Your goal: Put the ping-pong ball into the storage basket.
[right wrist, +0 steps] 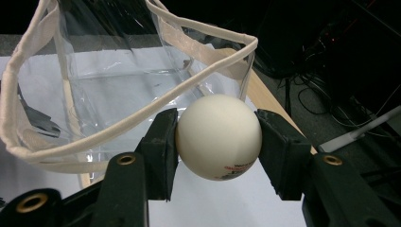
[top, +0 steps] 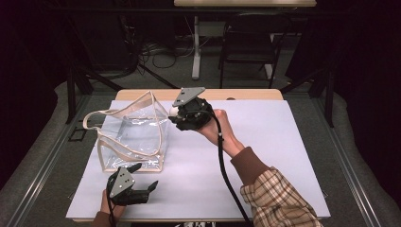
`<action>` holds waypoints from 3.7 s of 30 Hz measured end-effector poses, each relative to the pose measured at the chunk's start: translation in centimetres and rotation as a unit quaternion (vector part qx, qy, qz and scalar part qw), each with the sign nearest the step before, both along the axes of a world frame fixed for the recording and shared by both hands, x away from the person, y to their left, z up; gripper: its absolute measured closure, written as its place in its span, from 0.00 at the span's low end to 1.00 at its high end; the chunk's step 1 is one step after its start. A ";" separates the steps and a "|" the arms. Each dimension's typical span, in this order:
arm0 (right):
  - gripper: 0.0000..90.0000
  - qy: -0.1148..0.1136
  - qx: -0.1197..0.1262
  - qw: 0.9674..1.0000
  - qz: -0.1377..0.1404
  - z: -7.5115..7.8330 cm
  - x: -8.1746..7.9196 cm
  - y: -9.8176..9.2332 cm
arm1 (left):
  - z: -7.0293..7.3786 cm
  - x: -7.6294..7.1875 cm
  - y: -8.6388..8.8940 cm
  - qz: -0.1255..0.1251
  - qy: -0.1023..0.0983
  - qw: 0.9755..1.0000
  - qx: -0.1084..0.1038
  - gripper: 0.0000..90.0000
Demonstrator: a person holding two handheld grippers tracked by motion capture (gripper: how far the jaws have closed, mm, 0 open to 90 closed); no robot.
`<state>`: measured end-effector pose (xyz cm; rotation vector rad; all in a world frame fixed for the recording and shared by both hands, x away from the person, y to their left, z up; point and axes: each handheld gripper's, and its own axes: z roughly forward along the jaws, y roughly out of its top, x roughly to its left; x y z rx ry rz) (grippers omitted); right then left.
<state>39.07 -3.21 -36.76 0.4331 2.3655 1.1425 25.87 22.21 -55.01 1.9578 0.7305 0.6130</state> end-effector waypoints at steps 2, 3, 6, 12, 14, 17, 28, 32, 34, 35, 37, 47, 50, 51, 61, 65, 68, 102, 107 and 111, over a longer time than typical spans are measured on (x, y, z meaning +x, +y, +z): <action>0.57 -0.001 0.001 1.000 0.001 0.0 0.0 0.1 | 0.0 0.0 0.0 0.000 0.000 1.000 0.000 0.18; 0.57 0.001 0.001 1.000 0.001 0.0 0.0 0.1 | 0.0 0.0 0.0 0.000 0.000 1.000 0.000 0.18; 0.57 0.000 0.003 1.000 0.003 0.1 0.1 0.3 | 0.0 0.0 0.0 0.000 0.001 1.000 0.000 0.18; 0.57 -0.002 0.005 1.000 0.004 0.4 0.2 0.6 | 0.0 0.0 0.0 0.000 0.001 1.000 0.001 0.18; 0.57 -0.004 0.006 1.000 0.006 0.6 0.2 0.6 | 0.0 0.0 0.0 -0.001 0.000 1.000 0.000 0.18; 0.57 -0.003 0.008 1.000 0.006 0.7 0.2 0.7 | 0.0 0.0 0.0 0.000 0.000 1.000 0.000 0.18; 0.57 -0.001 0.008 1.000 0.014 0.7 0.2 1.6 | 0.0 0.1 -0.1 -0.002 0.001 1.000 0.002 0.18; 0.57 -0.001 0.007 1.000 0.018 0.7 0.1 2.0 | 0.0 0.1 0.0 -0.001 0.001 1.000 0.002 0.18; 0.57 0.001 0.007 1.000 0.019 0.7 0.1 2.1 | 0.0 0.1 0.0 -0.001 0.001 1.000 0.003 0.18; 0.57 0.000 0.007 1.000 0.020 0.7 0.1 2.2 | 0.0 0.1 -0.1 -0.002 0.001 1.000 0.004 0.18; 0.57 0.001 0.005 1.000 0.021 0.6 0.1 2.4 | 0.0 0.1 0.0 -0.001 0.001 1.000 0.003 0.18; 0.57 -0.001 0.003 1.000 0.028 0.8 -0.1 3.2 | 0.0 0.0 0.0 0.000 0.000 1.000 0.003 0.18; 0.57 -0.002 0.001 1.000 0.031 0.9 -0.2 3.5 | 0.0 0.1 0.0 -0.001 0.001 1.000 0.004 0.18; 0.57 -0.002 0.001 1.000 0.030 0.9 -0.2 3.6 | 0.0 0.1 0.0 -0.001 0.001 1.000 0.003 0.18; 0.57 -0.002 -0.003 0.999 0.035 1.0 -0.2 4.3 | 0.0 0.1 0.0 0.000 0.001 1.000 0.005 0.18; 0.57 0.000 -0.008 0.999 0.038 1.0 -0.2 4.7 | 0.0 0.0 0.0 -0.001 0.000 1.000 0.004 0.18; 0.57 0.000 -0.010 0.999 0.040 0.9 -0.3 5.0 | 0.0 0.0 0.0 -0.001 0.000 1.000 0.004 0.18; 0.57 0.017 -0.031 0.998 0.057 -0.1 -0.8 7.3 | 0.0 0.0 -0.1 -0.001 -0.002 1.000 0.002 0.18; 0.56 0.019 -0.034 0.998 0.058 -0.3 -0.8 7.6 | 0.0 0.0 -0.1 -0.001 -0.001 1.000 0.003 0.18; 0.57 0.023 -0.038 0.997 0.060 -0.4 -0.8 7.8 | 0.0 0.0 -0.1 -0.002 -0.002 1.000 0.003 0.18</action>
